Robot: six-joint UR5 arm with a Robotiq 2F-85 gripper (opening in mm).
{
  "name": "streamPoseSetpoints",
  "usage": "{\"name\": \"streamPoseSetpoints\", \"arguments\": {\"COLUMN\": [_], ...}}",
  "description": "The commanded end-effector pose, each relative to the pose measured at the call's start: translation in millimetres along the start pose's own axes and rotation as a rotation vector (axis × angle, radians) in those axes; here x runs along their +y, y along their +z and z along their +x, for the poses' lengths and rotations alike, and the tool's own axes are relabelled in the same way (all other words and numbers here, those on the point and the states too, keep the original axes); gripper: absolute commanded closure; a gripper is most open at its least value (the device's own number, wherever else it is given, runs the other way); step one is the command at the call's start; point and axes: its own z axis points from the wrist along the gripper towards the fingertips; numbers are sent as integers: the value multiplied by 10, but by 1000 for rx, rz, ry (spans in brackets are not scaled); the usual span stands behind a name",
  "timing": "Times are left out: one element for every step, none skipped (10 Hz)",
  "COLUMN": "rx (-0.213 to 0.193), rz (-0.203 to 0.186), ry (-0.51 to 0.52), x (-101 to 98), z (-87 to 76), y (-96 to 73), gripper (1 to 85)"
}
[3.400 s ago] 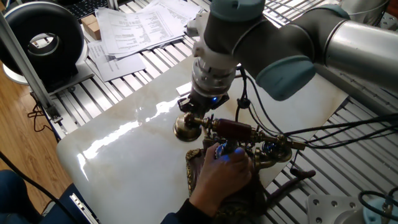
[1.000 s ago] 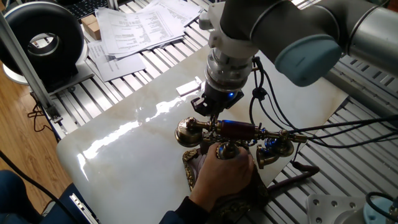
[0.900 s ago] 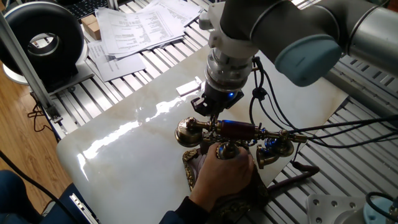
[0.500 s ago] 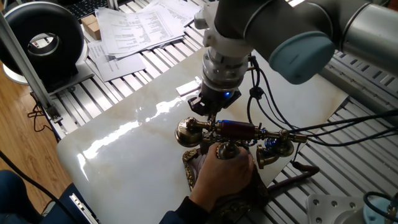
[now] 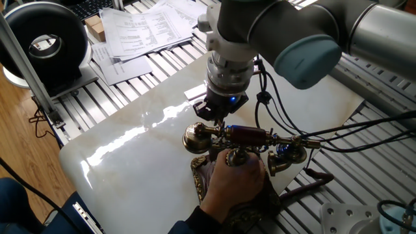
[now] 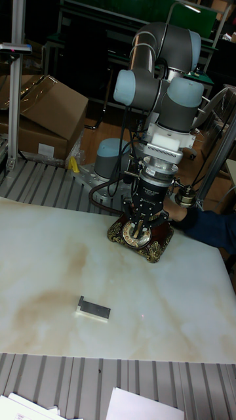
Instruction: Dial a number on an old rotary phone
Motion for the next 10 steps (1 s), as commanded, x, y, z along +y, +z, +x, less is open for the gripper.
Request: {"name": "streamPoseSetpoints", "arguments": {"rx": [-9, -11, -15, -14, -8, -2, 6, 8, 9, 9], "rz": [-18, -19, -19, -22, -31, -42, -48, -49, -46, -49], "ry": [3, 3, 6, 5, -10, -22, -33, -32, -30, -26], "x": [13, 18, 34, 30, -7, -48, -85, -83, -67, -56], "z": [22, 45, 60, 59, 53, 20, -4, -6, 17, 23], "y": [22, 23, 19, 12, 1, -10, -25, -34, -39, -40], "gripper": [843, 843, 843, 843, 843, 843, 843, 843, 843, 843]}}
